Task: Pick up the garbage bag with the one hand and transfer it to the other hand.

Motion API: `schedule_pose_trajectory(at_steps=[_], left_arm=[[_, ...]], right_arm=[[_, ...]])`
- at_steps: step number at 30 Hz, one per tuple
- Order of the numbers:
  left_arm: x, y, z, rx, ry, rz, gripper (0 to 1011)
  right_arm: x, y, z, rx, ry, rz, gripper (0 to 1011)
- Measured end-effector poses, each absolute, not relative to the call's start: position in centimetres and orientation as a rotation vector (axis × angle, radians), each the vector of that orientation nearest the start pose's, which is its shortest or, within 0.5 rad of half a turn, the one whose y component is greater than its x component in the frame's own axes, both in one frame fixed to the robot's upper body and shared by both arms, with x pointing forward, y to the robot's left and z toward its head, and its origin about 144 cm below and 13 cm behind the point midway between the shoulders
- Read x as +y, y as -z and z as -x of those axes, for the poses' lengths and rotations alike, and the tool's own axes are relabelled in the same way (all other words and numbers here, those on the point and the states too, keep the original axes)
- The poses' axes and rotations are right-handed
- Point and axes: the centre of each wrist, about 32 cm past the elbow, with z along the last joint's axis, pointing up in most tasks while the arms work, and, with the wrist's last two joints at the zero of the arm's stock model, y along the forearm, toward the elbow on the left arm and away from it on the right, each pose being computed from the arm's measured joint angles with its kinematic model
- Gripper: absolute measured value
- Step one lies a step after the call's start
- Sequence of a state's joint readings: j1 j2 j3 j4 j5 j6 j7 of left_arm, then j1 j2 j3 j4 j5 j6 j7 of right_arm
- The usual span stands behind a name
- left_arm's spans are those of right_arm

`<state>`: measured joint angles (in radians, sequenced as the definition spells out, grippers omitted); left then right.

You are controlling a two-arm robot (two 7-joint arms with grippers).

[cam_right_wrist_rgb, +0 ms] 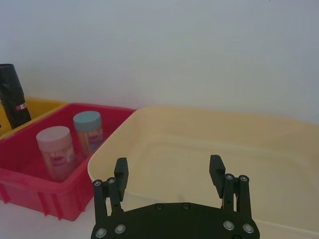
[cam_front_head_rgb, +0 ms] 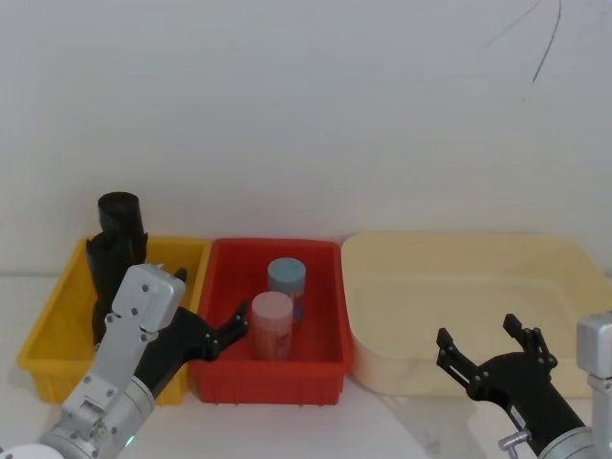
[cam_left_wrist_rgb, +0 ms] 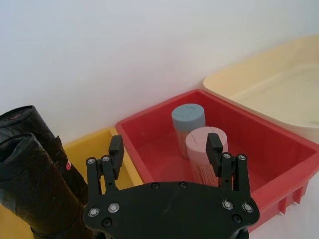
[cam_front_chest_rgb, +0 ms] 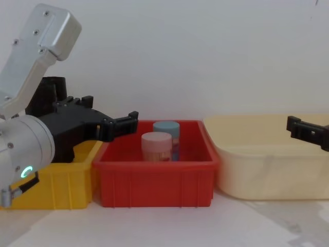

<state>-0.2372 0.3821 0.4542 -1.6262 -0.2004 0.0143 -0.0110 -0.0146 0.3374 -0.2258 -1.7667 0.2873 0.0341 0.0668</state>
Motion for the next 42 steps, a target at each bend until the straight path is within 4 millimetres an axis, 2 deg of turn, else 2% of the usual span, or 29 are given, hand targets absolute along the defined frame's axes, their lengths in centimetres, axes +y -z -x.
schedule_pose_trajectory(at_steps=[31, 38, 42], left_arm=[[19.8, -120.5, -49.2, -0.268, -1.124, -0.06, 1002], [19.1, -121.4, -49.9, -0.274, -1.098, -0.056, 1001], [18.3, -123.2, -50.6, -0.289, -1.066, -0.053, 1002]], right_arm=[[-23.7, -118.9, -44.3, -0.075, 1.23, -0.026, 1004], [-23.9, -119.2, -44.6, -0.08, 1.22, -0.03, 1004], [-24.0, -120.2, -44.9, -0.09, 1.203, -0.05, 1004]])
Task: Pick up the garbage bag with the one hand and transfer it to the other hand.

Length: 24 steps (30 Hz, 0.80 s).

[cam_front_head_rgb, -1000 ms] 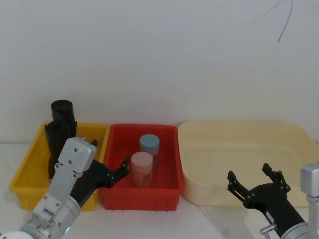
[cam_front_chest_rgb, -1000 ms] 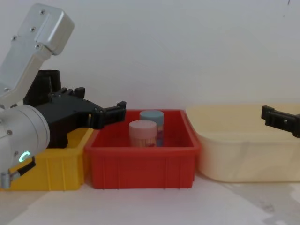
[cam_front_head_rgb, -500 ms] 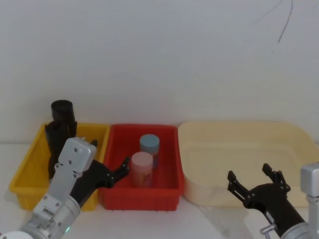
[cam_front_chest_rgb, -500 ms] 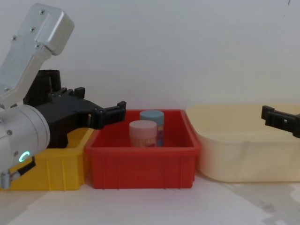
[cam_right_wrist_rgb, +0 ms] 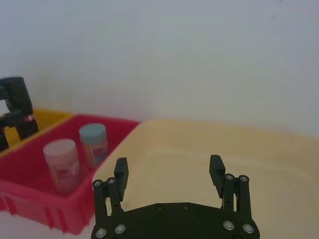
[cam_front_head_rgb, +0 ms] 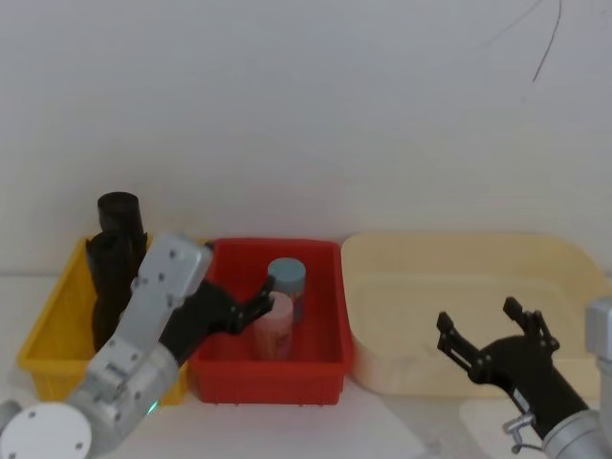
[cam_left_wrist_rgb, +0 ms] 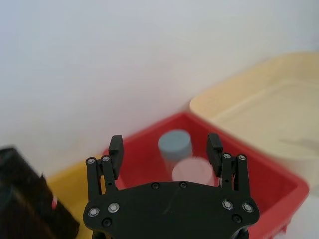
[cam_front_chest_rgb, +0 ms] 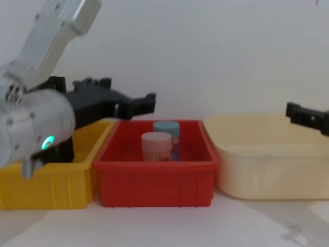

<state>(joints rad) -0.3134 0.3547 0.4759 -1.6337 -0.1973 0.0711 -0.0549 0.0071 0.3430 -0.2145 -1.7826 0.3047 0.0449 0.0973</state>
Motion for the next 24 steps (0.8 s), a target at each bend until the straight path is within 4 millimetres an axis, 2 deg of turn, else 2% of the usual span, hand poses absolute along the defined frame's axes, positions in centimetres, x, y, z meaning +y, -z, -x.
schedule_pose_trajectory(at_steps=[6, 11, 16, 24], left_arm=[[17.6, -126.4, -50.8, -0.307, -1.034, -0.058, 1002], [18.0, -128.4, -50.3, -0.308, -1.032, -0.059, 1002], [19.2, -130.1, -48.9, -0.283, -1.053, -0.069, 1001], [22.1, -130.9, -46.3, -0.219, -1.123, -0.084, 1002]], right_arm=[[-23.6, -121.8, -45.1, -0.092, 1.176, -0.083, 1004], [-22.9, -123.1, -45.0, -0.088, 1.152, -0.103, 1004], [-21.8, -124.7, -44.7, -0.081, 1.121, -0.116, 1004], [-20.0, -126.4, -44.4, -0.068, 1.075, -0.109, 1004]])
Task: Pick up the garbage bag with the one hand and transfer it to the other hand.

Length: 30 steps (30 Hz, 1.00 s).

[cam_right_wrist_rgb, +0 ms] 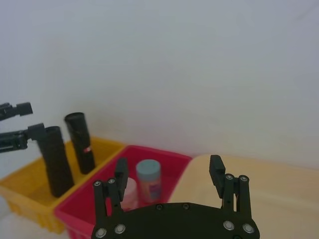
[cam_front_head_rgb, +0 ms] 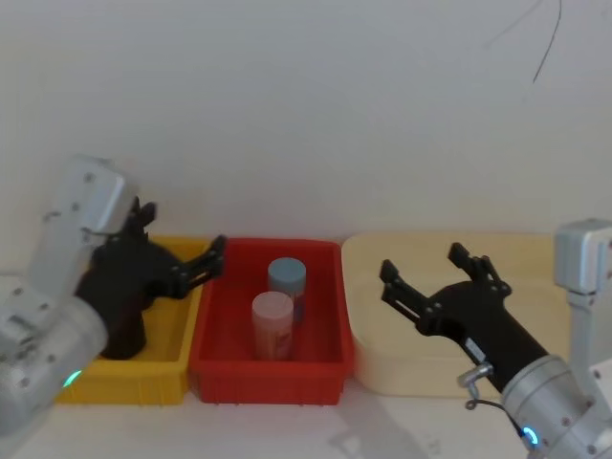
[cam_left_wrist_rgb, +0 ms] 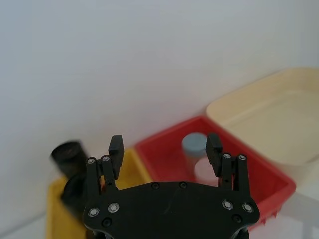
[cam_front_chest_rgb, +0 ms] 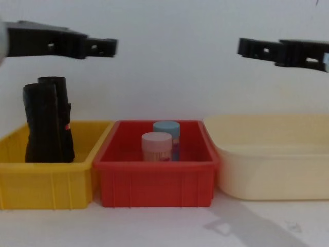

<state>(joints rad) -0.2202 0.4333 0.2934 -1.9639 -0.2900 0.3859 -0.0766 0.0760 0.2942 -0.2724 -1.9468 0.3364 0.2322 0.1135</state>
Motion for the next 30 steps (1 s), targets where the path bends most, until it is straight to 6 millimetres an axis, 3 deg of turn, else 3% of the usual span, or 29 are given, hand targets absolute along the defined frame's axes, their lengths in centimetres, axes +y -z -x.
schedule_pose_trajectory(at_steps=[14, 30], left_arm=[[27.8, -129.9, -42.9, -0.154, -1.216, -0.061, 1002], [30.1, -128.5, -44.3, -0.16, -1.196, -0.04, 1002]], right_arm=[[-15.6, -128.3, -45.3, -0.054, 0.976, -0.059, 1004], [-11.6, -128.7, -47.8, -0.048, 0.902, 0.039, 1004]])
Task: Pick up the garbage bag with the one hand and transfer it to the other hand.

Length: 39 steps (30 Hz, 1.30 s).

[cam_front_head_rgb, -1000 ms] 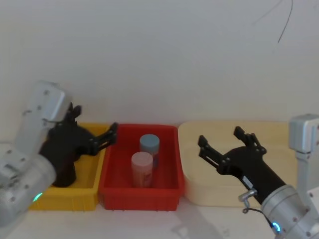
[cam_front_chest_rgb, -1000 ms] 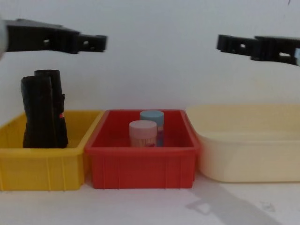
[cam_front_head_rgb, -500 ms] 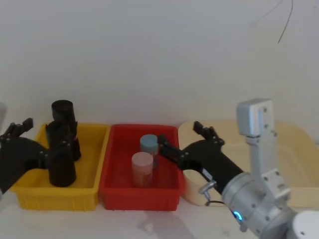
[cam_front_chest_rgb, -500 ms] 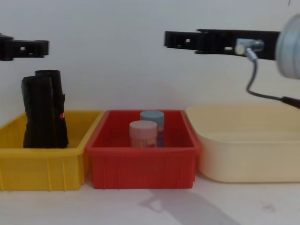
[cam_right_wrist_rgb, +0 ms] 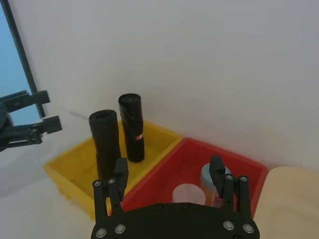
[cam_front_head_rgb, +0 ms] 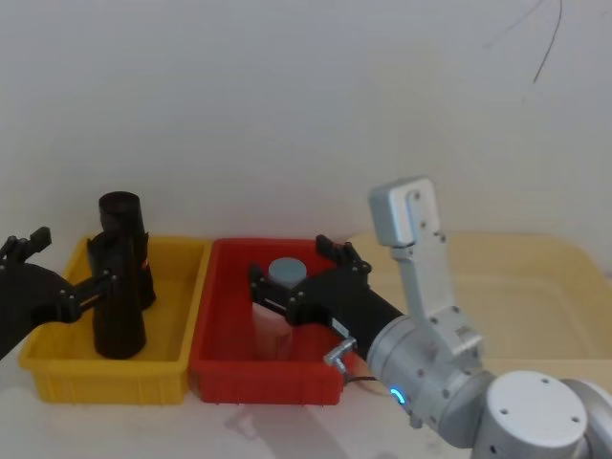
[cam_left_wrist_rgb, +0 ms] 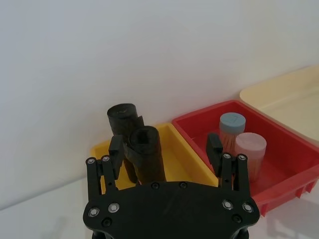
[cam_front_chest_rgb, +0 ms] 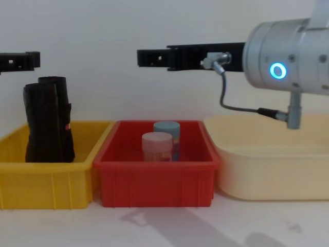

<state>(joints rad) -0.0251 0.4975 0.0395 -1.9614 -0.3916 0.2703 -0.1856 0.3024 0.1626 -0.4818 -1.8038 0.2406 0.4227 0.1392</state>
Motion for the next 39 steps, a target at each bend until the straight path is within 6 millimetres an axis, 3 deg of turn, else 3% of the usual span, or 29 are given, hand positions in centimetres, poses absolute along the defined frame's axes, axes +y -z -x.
schedule_pose_trajectory(at_steps=[18, 39], left_arm=[[31.3, -126.1, -46.9, -0.097, -1.192, -0.046, 1002], [31.5, -124.8, -49.7, -0.059, -1.195, -0.054, 1002]], right_arm=[[-9.6, -128.0, -50.5, -0.037, 0.866, 0.135, 1004], [-9.9, -127.8, -53.4, -0.025, 0.894, 0.165, 1004]])
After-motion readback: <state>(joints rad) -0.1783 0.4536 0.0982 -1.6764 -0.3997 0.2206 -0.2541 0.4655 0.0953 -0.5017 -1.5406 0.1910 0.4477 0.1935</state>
